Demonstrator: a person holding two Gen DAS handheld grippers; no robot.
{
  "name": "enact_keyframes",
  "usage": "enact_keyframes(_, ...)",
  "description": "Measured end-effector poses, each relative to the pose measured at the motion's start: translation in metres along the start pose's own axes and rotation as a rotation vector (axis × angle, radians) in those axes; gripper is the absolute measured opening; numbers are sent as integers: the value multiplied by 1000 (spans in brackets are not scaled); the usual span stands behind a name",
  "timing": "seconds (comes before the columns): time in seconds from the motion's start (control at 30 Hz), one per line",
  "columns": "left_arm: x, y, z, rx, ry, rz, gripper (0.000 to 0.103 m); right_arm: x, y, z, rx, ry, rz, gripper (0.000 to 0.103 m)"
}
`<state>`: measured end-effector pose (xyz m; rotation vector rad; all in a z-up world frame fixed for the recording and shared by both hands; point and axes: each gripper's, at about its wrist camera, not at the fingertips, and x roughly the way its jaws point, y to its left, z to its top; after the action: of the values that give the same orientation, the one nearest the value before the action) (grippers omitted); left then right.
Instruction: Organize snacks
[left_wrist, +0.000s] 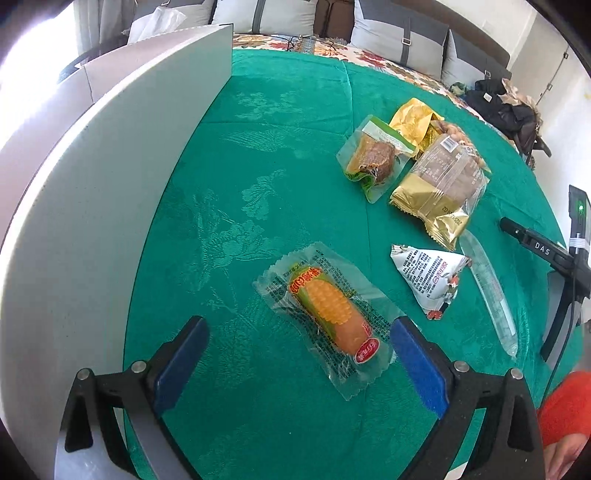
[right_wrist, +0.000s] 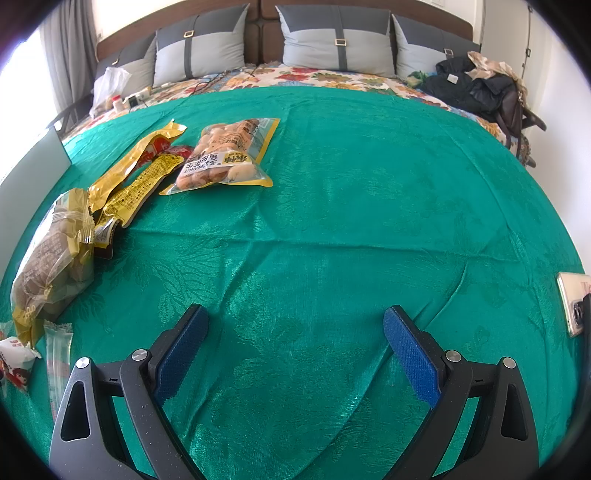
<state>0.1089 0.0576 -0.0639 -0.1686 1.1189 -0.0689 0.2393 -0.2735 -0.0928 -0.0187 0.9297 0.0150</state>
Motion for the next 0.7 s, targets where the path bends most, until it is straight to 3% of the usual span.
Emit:
enact_keyframes(0.2, -1, -14, 4, -19, 13, -68, 98, 0, 0, 0, 0, 0, 0, 98)
enact_keyframes(0.37, 37, -32, 18, 35, 73, -3, 99, 0, 0, 0, 0, 0, 0, 98)
enact_keyframes(0.4, 39, -35, 21, 77, 52, 24, 100, 0, 0, 0, 0, 0, 0, 98)
enact_keyframes(0.53, 51, -41, 31, 263, 97, 73, 102, 0, 0, 0, 0, 0, 0, 98)
enact_keyframes(0.6, 48, -32, 33, 265, 116, 99, 102, 0, 0, 0, 0, 0, 0, 98)
enact_keyframes(0.7, 42, -14, 31, 191, 138, 109, 102, 0, 0, 0, 0, 0, 0, 98)
